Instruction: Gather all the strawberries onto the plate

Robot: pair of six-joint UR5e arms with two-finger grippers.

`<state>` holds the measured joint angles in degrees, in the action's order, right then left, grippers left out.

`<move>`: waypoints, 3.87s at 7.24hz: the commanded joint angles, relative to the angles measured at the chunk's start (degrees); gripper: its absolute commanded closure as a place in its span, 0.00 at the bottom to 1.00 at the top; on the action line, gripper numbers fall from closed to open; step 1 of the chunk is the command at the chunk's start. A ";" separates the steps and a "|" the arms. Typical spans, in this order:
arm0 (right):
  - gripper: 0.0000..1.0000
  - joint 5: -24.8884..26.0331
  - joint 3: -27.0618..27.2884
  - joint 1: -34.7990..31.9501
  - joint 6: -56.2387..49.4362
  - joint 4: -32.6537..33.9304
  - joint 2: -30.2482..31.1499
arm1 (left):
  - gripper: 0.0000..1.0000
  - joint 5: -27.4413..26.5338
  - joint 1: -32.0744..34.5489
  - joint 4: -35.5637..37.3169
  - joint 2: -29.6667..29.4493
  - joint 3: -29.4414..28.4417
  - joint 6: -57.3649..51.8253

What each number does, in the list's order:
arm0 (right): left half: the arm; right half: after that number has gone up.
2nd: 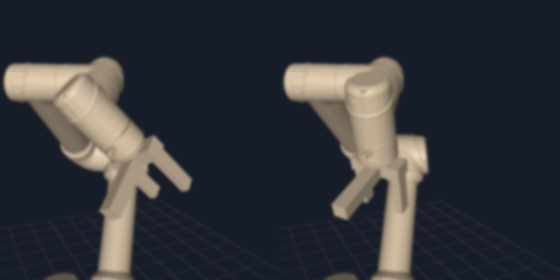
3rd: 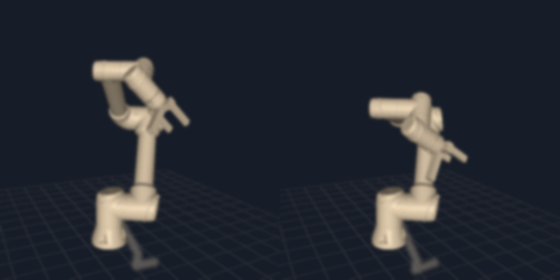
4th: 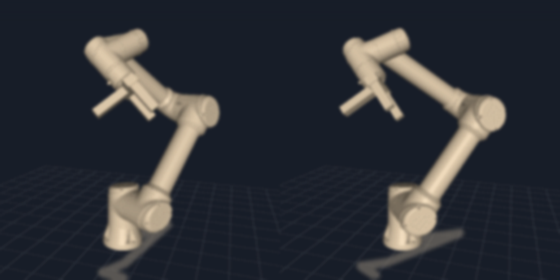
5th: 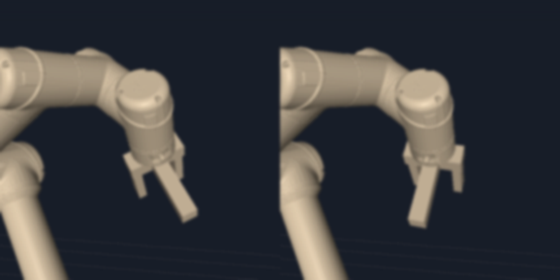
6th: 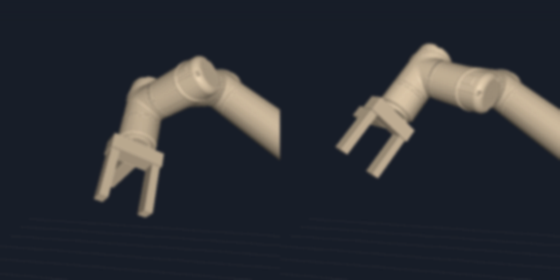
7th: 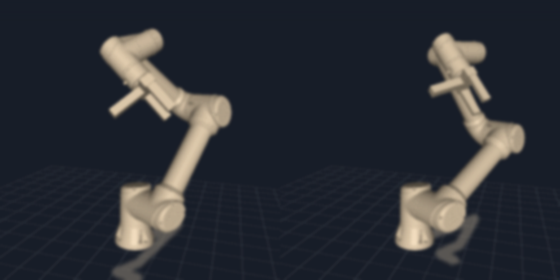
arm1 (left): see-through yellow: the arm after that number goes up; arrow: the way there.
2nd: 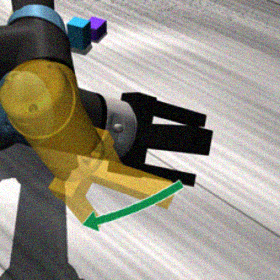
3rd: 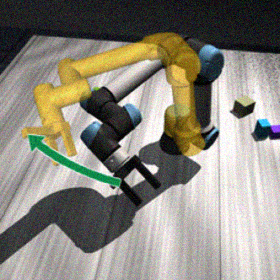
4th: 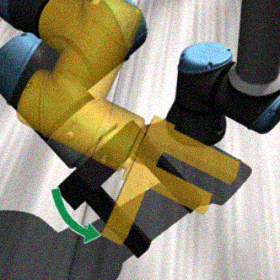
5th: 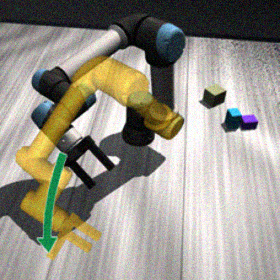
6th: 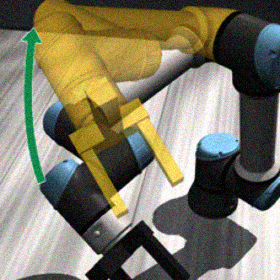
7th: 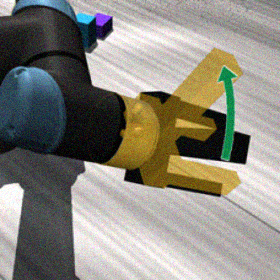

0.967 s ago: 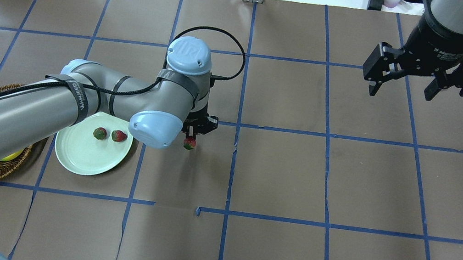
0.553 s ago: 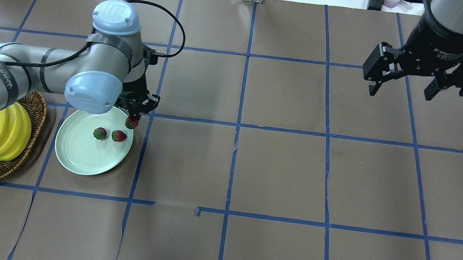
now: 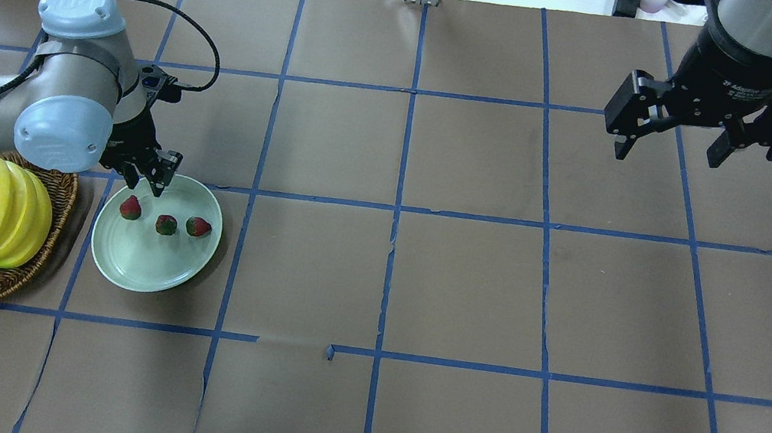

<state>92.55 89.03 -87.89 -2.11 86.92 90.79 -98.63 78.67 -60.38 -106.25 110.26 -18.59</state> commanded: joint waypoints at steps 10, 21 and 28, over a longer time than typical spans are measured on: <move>0.00 0.00 -0.18 0.00 0.00 -0.17 -0.09 | 0.00 6.52 4.91 -33.40 18.61 -20.61 2.68; 0.00 0.18 -0.44 0.00 -0.08 -0.35 0.18 | 0.00 11.53 12.73 -21.53 13.95 -21.50 8.31; 0.00 -2.64 -1.14 -4.74 -0.09 1.58 -0.44 | 0.00 11.35 12.65 -20.66 14.76 -20.17 9.62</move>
<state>89.82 87.88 -92.53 -2.19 88.14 90.45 -87.24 91.37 -81.10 -91.11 90.61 -9.69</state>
